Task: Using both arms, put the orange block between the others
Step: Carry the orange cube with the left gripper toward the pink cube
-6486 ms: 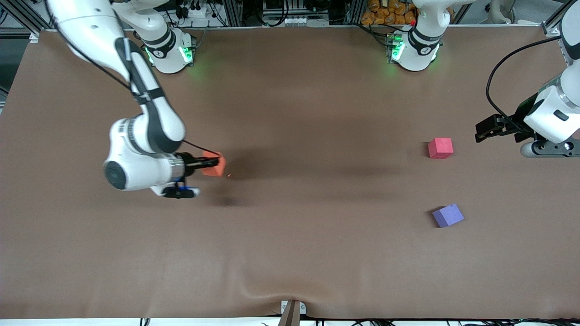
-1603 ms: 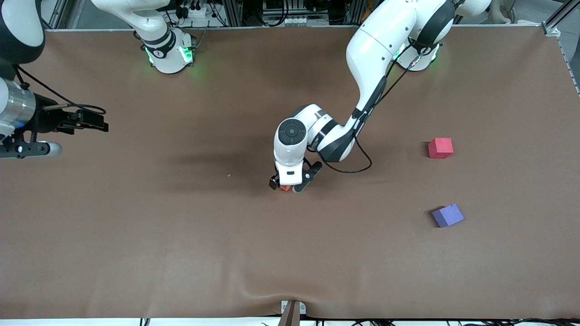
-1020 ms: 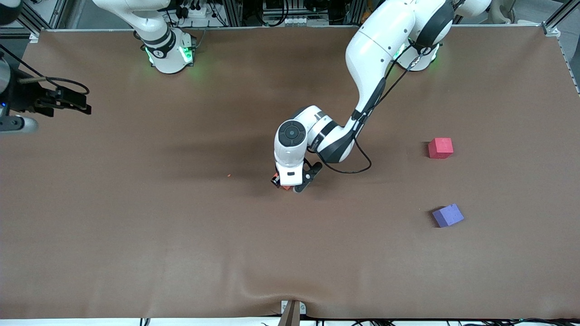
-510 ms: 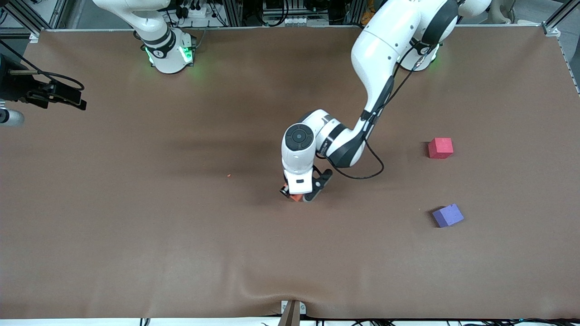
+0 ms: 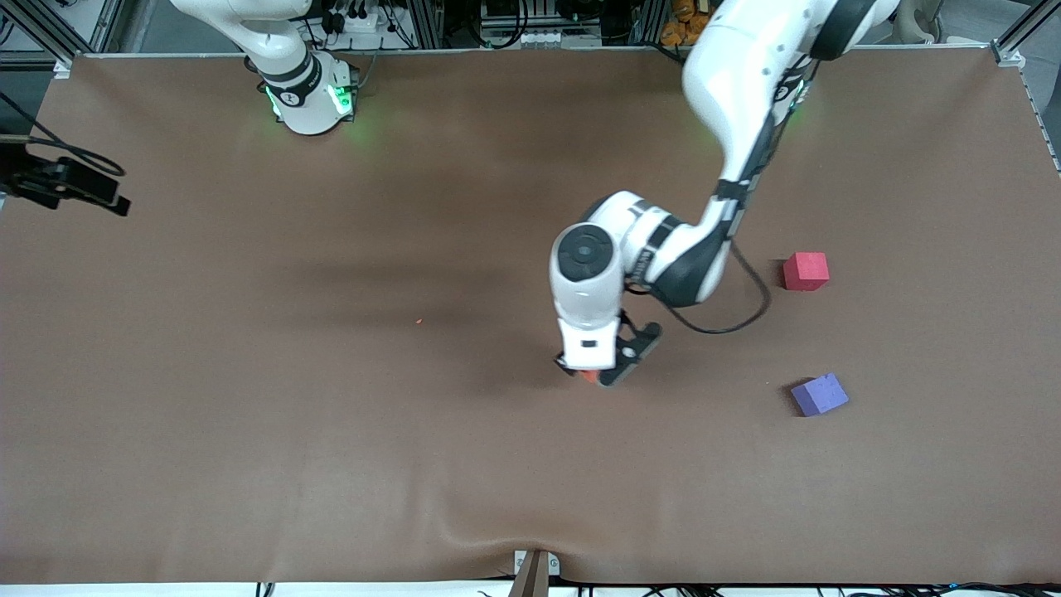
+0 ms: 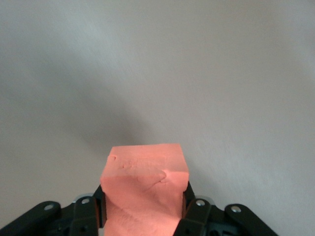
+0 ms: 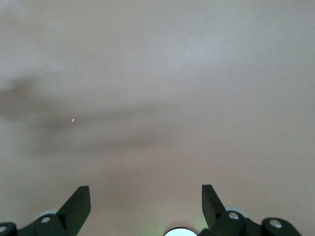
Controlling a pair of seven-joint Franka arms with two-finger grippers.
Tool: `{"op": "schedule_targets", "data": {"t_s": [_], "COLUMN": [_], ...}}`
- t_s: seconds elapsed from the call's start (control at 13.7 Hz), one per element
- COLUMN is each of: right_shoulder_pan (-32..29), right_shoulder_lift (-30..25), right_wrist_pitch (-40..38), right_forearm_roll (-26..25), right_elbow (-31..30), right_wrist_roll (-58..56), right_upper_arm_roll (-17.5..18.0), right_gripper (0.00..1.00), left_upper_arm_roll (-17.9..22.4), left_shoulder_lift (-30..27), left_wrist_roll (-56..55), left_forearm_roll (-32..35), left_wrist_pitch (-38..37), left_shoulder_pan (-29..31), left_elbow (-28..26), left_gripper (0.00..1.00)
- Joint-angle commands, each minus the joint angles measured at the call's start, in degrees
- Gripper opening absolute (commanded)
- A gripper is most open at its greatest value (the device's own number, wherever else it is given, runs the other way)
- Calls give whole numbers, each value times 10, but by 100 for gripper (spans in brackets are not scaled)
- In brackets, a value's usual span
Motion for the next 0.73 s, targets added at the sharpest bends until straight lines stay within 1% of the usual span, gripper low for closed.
{"op": "schedule_targets", "data": {"t_s": [0.0, 0.15, 0.22, 0.51, 0.66], "right_shoulder_pan": [-18, -19, -21, -18, -21], "right_shoulder_lift": [5, 6, 7, 7, 7], "right_wrist_pitch": [-4, -3, -3, -3, -2], "right_forearm_roll": [-7, -10, -8, -11, -8], "right_elbow": [19, 19, 19, 19, 19], "right_wrist_roll": [2, 0, -2, 0, 0], "right_upper_arm_roll": [11, 11, 11, 11, 11], "right_gripper": [100, 100, 100, 100, 100], "left_upper_arm_roll": [-10, -10, -10, -10, -10], "left_shoulder_lift": [-51, -84, -100, -161, -181], "left_wrist_roll": [74, 158, 197, 354, 435], "left_forearm_roll": [-37, -89, -101, -102, -101], "left_wrist_pitch": [-37, -60, -74, -72, -62], "left_shoulder_pan": [46, 93, 114, 187, 220], "left_elbow": [-22, -42, -56, -162, -201], "left_gripper": [0, 0, 0, 2, 3]}}
